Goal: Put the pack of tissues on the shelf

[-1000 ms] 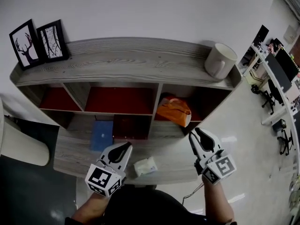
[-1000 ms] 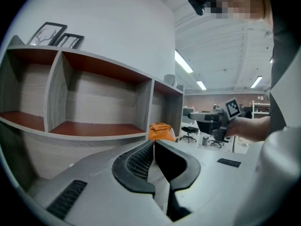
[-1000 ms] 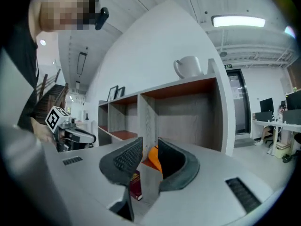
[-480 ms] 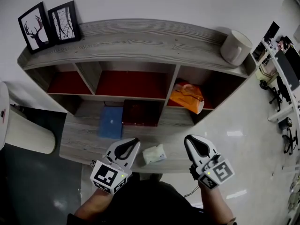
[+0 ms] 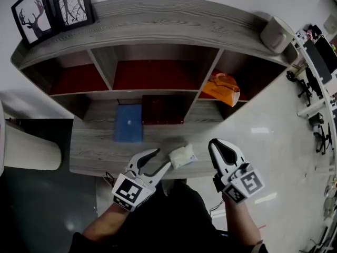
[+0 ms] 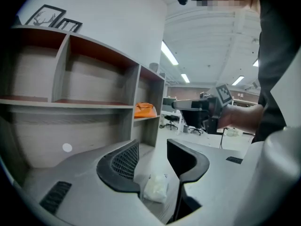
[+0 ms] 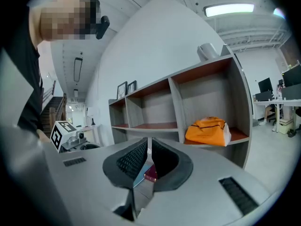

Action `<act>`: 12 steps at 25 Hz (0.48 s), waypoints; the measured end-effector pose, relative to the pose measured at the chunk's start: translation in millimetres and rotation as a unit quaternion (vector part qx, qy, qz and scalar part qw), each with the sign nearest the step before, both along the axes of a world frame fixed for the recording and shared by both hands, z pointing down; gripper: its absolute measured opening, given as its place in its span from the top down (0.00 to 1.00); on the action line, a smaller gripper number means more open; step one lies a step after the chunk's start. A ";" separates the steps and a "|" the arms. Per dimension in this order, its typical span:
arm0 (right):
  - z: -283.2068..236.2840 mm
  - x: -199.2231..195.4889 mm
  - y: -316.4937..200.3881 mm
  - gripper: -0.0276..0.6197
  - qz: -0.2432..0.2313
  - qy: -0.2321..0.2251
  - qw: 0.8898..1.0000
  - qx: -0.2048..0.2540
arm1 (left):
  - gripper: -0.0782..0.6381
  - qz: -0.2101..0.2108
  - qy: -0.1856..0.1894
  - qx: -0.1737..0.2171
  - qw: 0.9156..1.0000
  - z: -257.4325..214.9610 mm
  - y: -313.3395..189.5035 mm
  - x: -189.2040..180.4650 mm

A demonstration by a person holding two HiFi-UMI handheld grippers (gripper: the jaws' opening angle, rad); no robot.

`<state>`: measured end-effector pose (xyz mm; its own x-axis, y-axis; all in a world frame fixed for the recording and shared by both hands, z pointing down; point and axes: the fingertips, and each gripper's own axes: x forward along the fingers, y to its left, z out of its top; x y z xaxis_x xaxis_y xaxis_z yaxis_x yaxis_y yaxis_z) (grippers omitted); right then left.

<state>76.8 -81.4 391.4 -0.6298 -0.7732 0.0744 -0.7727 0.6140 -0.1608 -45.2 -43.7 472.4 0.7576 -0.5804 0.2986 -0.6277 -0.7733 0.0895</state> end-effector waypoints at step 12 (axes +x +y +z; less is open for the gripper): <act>37.6 25.9 19.7 0.90 0.001 0.005 0.999 -0.043 | 0.53 -0.007 0.010 -0.068 0.998 65.0 7.7 27.8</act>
<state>102.7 -61.6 429.0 -0.6278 -0.7642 0.1479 -0.7754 0.5973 -0.2049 -17.4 -36.0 537.5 0.7563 -0.5459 0.3606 -0.6354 -0.7442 0.2060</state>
